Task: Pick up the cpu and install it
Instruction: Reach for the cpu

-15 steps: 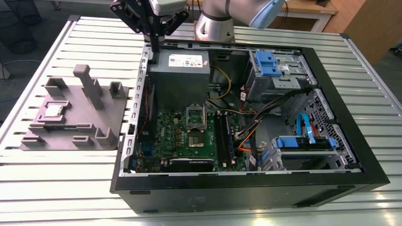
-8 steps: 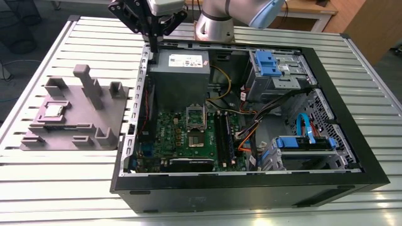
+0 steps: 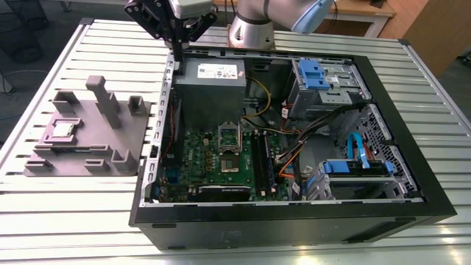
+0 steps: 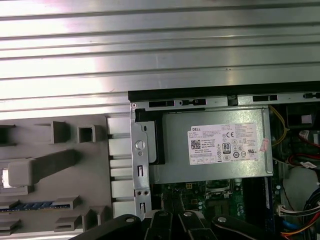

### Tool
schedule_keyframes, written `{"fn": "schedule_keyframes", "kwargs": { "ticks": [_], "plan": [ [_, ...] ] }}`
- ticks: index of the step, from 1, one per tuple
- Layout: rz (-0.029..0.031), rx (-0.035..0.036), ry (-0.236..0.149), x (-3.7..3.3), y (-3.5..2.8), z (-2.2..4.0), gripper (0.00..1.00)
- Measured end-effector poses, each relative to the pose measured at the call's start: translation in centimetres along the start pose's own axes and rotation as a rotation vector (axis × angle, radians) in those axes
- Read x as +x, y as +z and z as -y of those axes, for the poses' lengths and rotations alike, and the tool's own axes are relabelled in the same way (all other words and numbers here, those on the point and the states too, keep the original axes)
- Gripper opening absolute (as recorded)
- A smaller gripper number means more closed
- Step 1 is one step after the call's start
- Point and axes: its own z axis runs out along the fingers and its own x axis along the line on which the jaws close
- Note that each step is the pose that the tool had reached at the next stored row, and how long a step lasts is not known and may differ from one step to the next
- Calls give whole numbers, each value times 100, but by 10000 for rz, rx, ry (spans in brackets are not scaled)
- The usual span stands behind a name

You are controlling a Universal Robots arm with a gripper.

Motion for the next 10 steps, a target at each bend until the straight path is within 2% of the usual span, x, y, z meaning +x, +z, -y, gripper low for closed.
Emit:
{"fn": "schedule_keyframes", "kwargs": {
  "ticks": [10],
  "plan": [
    [-6, 1, 0, 41, 5, 3, 10]
  ]
}}
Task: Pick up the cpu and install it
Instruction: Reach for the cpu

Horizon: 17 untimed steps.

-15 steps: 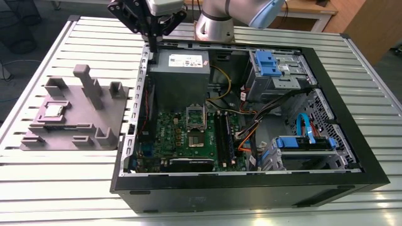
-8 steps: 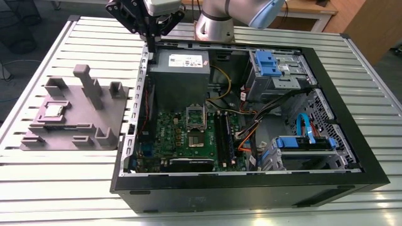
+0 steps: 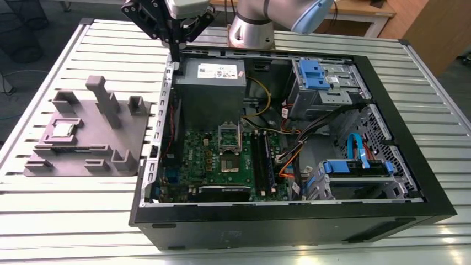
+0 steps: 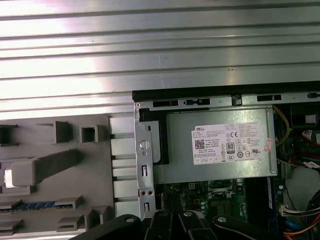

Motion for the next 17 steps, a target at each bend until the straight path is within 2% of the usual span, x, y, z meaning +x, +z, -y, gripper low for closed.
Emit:
{"fn": "schedule_keyframes", "kwargs": {
  "ticks": [17],
  "plan": [
    [-19, 1, 1, 59, 8, 5, 10]
  ]
}}
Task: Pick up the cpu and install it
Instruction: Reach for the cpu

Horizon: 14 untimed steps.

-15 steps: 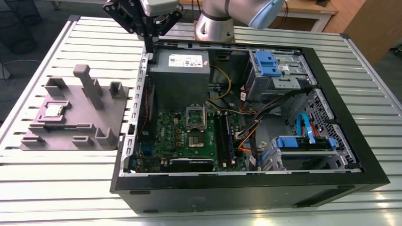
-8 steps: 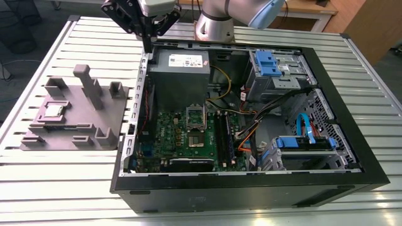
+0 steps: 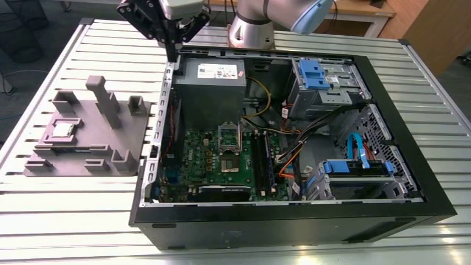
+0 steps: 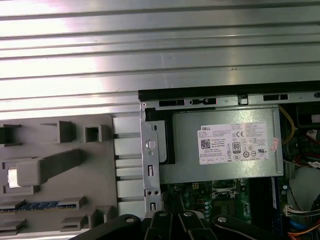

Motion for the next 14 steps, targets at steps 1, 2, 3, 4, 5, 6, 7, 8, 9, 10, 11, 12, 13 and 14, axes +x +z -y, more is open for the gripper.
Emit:
{"fn": "schedule_keyframes", "kwargs": {
  "ticks": [1, 2, 3, 4, 5, 6, 7, 8, 9, 10, 11, 12, 13, 14],
  "plan": [
    [-1, 0, 0, 3, 0, 0, 10],
    [-2, 0, 0, 6, 1, 1, 10],
    [-3, 0, 0, 9, 1, 1, 10],
    [-4, 0, 0, 12, 2, 1, 10],
    [-6, 1, 0, 15, 2, 1, 10],
    [-7, 1, 0, 17, 2, 2, 10],
    [-7, 1, 0, 21, 3, 2, 10],
    [-8, 0, 0, 24, 4, 2, 10],
    [-9, 1, 1, 27, 4, 2, 10],
    [-10, 0, 0, 30, 4, 3, 10],
    [-12, 1, 0, 32, 5, 3, 10],
    [-13, 1, 0, 34, 5, 3, 10],
    [-15, 2, 0, 36, 5, 3, 10],
    [-17, 1, 1, 39, 6, 3, 10]
  ]
}}
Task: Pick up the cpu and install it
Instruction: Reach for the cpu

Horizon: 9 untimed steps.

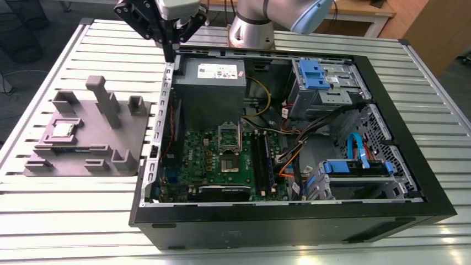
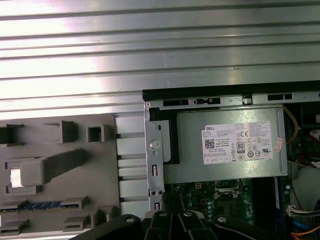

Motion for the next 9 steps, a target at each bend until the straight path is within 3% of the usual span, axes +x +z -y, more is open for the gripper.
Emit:
{"fn": "schedule_keyframes", "kwargs": {
  "ticks": [9],
  "plan": [
    [-10, 1, 1, 24, 4, 2, 10]
  ]
}}
